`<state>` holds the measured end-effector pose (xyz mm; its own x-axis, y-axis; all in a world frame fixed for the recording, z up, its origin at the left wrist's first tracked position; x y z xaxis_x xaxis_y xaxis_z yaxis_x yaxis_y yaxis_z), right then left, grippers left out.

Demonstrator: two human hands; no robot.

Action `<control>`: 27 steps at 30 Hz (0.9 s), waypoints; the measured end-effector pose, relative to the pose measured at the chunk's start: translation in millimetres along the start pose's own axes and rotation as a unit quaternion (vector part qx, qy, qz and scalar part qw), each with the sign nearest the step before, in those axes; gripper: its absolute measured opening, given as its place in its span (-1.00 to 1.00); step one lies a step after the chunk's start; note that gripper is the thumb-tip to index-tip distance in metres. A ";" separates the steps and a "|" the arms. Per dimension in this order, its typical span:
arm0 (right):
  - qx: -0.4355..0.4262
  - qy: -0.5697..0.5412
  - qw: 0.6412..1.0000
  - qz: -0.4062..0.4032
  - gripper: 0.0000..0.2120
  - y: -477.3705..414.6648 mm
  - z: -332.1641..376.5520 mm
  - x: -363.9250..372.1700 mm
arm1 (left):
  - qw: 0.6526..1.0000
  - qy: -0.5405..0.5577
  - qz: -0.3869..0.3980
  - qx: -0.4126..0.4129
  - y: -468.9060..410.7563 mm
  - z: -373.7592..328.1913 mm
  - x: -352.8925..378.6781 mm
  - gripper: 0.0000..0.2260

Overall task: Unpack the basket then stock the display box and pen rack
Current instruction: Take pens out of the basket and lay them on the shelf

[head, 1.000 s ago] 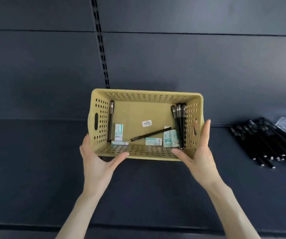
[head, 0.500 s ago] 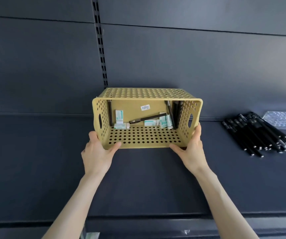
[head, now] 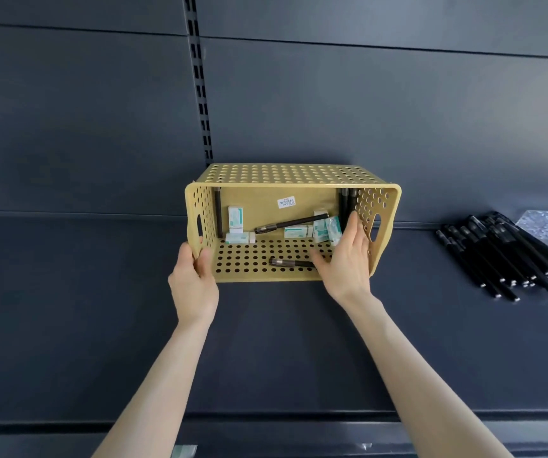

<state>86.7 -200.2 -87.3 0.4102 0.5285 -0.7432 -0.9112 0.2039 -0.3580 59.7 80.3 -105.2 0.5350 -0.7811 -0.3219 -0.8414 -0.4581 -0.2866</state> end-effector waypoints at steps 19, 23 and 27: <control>-0.133 0.069 0.986 0.080 -0.18 -18.5 22.4 35.2 | 1.000 -0.026 -0.008 0.009 -2.5 0.8 2.0 -0.83; -0.151 0.084 0.976 0.136 -0.27 -9.0 13.0 33.0 | 1.000 -0.027 0.000 -0.005 -3.1 1.2 3.4 -0.84; -0.156 0.098 0.966 0.182 -0.39 -4.9 7.6 38.4 | 0.999 -0.028 -0.036 0.011 7.1 -11.9 -6.9 -0.63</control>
<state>106.7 -174.6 -109.8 0.0923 0.3460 -0.9337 -0.9530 -0.2409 -0.1835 49.2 77.4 -94.2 0.5984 -0.7209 -0.3495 -0.7987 -0.5030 -0.3302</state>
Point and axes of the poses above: each hand's wrist, its own y-axis away from the middle knuckle, its own x-axis out of the palm, z = x × y, the point moved 10 cm from there along -y, towards the middle knuckle, and after that the axes turned 1 degree about -x, right-handed, at the moved point
